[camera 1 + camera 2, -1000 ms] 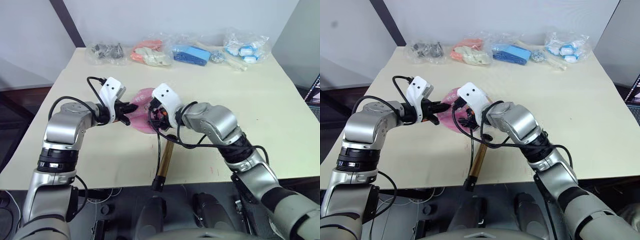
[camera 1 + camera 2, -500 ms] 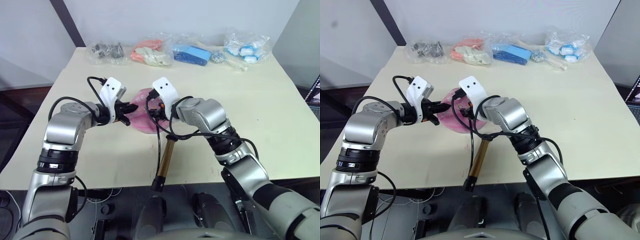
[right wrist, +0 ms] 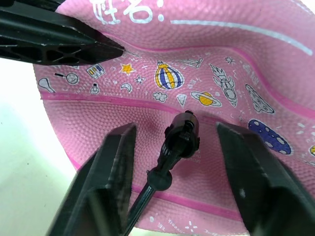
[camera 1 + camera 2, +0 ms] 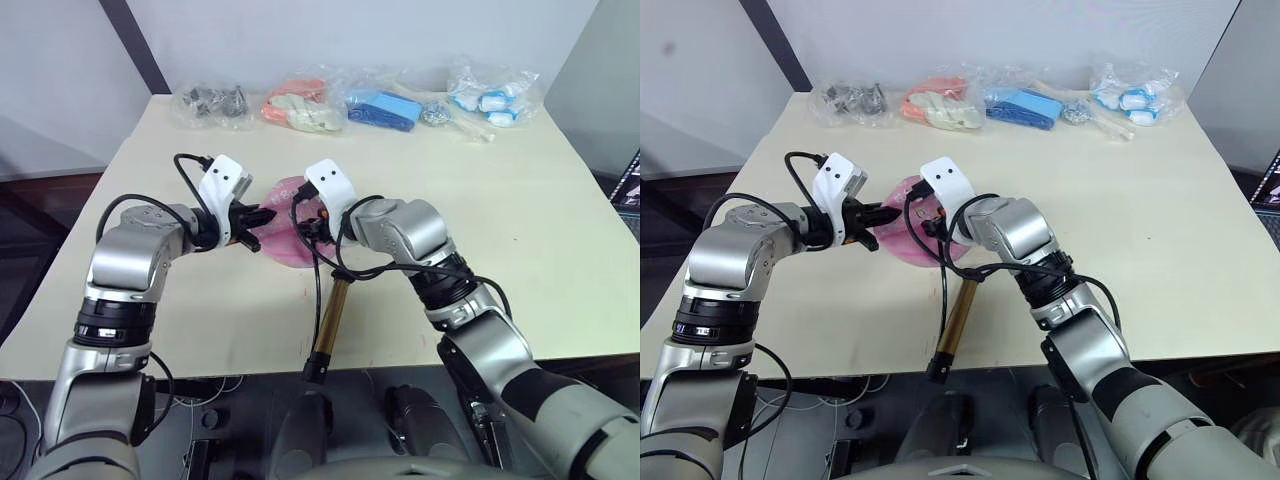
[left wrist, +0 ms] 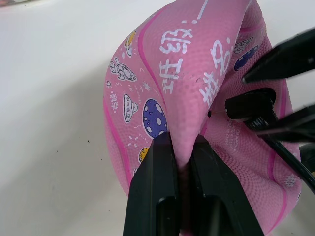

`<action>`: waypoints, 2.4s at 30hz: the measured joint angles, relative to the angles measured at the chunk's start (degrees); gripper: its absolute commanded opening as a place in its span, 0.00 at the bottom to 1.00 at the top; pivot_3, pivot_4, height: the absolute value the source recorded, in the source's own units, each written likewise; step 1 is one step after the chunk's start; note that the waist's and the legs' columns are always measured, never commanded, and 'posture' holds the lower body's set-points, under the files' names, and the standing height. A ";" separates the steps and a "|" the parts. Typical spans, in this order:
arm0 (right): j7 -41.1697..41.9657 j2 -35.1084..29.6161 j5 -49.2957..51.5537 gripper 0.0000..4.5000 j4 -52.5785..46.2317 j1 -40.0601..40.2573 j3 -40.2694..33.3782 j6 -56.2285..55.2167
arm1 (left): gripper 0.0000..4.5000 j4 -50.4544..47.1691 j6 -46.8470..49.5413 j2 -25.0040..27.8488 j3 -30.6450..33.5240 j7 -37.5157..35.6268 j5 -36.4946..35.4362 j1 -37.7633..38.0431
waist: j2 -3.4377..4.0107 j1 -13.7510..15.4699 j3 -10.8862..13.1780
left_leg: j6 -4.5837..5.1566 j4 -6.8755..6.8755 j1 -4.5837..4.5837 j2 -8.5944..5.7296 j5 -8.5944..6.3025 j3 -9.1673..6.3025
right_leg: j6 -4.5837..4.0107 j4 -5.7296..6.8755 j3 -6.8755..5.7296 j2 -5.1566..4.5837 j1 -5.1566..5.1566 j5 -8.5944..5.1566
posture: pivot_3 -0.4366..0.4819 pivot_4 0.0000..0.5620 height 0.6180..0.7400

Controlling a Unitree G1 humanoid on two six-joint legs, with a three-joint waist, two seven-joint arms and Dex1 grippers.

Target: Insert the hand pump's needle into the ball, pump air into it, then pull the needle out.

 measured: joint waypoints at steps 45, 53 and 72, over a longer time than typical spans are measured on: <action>4.76 -0.33 -5.89 0.05 3.03 -0.68 3.08 -5.44 | 0.00 -0.35 0.05 -0.01 0.57 0.49 -0.01 0.83 | 0.00 -0.26 0.00 | 0.00 -0.02 0.06 0.01 0.00 0.03 | 0.06 0.01 0.03 0.01 0.00 -0.04 | 0.48 0.27 1.00; 8.36 -0.99 -8.65 0.05 6.04 -2.26 6.63 -9.06 | 0.00 -0.35 -0.01 0.12 0.77 0.58 0.00 1.17 | 0.00 -0.40 -0.01 | 0.00 -0.02 0.13 0.04 0.00 0.09 | 0.08 0.03 0.08 0.04 0.00 -0.05 | 0.48 0.27 1.00; 12.60 -0.83 -12.93 0.05 8.56 -2.60 7.67 -13.04 | 0.00 -0.03 -0.82 0.84 0.62 0.27 0.04 1.46 | 0.00 -0.83 -0.01 | 0.00 -0.02 0.19 0.05 0.00 0.15 | 0.15 0.08 0.13 0.04 0.00 -0.08 | 0.48 0.27 1.00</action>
